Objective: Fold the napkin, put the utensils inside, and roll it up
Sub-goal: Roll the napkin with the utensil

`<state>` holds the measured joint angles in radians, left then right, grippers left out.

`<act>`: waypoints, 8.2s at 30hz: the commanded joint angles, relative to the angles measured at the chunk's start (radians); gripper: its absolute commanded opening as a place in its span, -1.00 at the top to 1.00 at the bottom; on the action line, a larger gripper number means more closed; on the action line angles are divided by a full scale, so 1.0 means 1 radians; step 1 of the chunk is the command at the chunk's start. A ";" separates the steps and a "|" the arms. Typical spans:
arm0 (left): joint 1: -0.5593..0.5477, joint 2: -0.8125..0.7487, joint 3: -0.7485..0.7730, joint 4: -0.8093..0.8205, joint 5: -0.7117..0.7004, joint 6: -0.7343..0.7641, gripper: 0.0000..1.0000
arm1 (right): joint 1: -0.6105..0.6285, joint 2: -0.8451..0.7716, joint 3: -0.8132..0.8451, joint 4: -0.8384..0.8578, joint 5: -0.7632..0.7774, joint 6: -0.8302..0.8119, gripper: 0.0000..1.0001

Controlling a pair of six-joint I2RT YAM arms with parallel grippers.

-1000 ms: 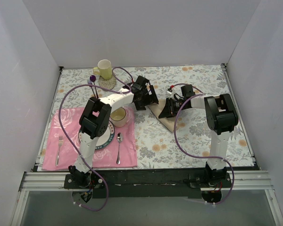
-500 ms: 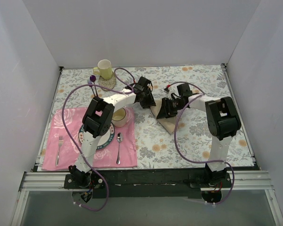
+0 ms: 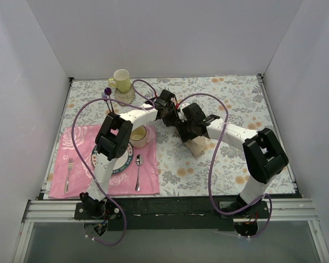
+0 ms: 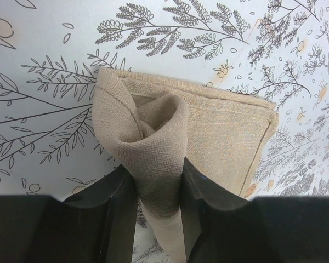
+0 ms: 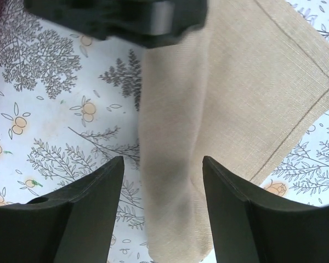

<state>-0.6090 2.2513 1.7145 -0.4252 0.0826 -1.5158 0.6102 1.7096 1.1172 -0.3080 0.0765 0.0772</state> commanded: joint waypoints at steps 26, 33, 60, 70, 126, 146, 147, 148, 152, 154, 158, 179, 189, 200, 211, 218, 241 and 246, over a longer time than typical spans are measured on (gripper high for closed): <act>0.009 -0.119 -0.024 -0.106 -0.018 0.062 -0.65 | -0.162 0.174 -0.077 0.127 -0.509 0.019 0.59; 0.008 -0.119 -0.039 -0.084 0.020 0.040 -0.84 | -0.288 0.294 -0.039 0.112 -0.805 0.059 0.60; -0.008 -0.010 -0.015 -0.078 0.008 0.002 0.47 | -0.060 -0.028 -0.042 0.027 0.007 0.022 -0.36; -0.009 -0.022 0.014 -0.116 0.054 -0.023 0.49 | 0.095 0.103 0.058 0.007 0.212 0.055 -0.36; -0.008 -0.056 -0.018 -0.063 0.019 -0.098 0.53 | -0.023 -0.128 -0.116 0.116 0.061 0.047 -0.43; -0.006 -0.067 -0.058 -0.055 0.054 -0.136 0.55 | 0.184 0.094 0.001 0.119 0.368 0.136 -0.30; -0.006 -0.068 -0.061 -0.052 0.057 -0.135 0.55 | 0.183 0.096 -0.003 0.119 0.374 0.136 -0.29; -0.008 -0.070 -0.065 -0.053 0.059 -0.135 0.54 | 0.183 0.094 -0.011 0.121 0.378 0.139 -0.20; -0.002 -0.075 -0.075 -0.038 0.094 -0.121 0.23 | 0.160 0.076 -0.049 0.159 0.309 0.147 0.28; 0.005 -0.072 -0.072 -0.034 0.108 -0.098 -0.12 | 0.151 0.073 -0.065 0.165 0.283 0.147 0.42; 0.018 -0.091 -0.059 -0.041 0.103 -0.061 -0.43 | 0.083 0.047 -0.112 0.216 0.128 0.160 0.53; -0.005 -0.070 -0.016 0.002 0.112 -0.023 -0.61 | -0.339 0.326 -0.143 0.456 -1.080 0.342 0.52; -0.006 -0.025 -0.004 -0.073 -0.049 -0.023 0.18 | -0.348 0.283 -0.030 0.144 -0.875 0.135 0.24; -0.006 -0.041 -0.036 -0.067 -0.023 -0.030 0.25 | -0.123 -0.025 -0.011 0.026 -0.134 0.061 -0.49; -0.005 -0.009 -0.012 -0.086 0.055 -0.041 0.25 | 0.221 -0.005 -0.045 0.141 0.512 -0.011 -0.70; -0.003 -0.013 -0.012 -0.083 0.071 -0.046 0.26 | 0.238 0.076 -0.034 0.185 0.533 -0.045 -0.61; 0.080 -0.105 -0.009 -0.006 0.223 0.005 -0.70 | -0.032 0.036 -0.116 0.236 -0.131 0.024 0.29; 0.078 -0.160 -0.119 0.098 0.255 -0.049 -0.69 | -0.159 0.091 -0.091 0.224 -0.464 0.085 0.34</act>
<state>-0.5205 2.2120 1.6688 -0.3962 0.3016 -1.5425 0.5240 1.7557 0.9943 -0.0513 -0.0467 0.1066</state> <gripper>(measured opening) 0.847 0.358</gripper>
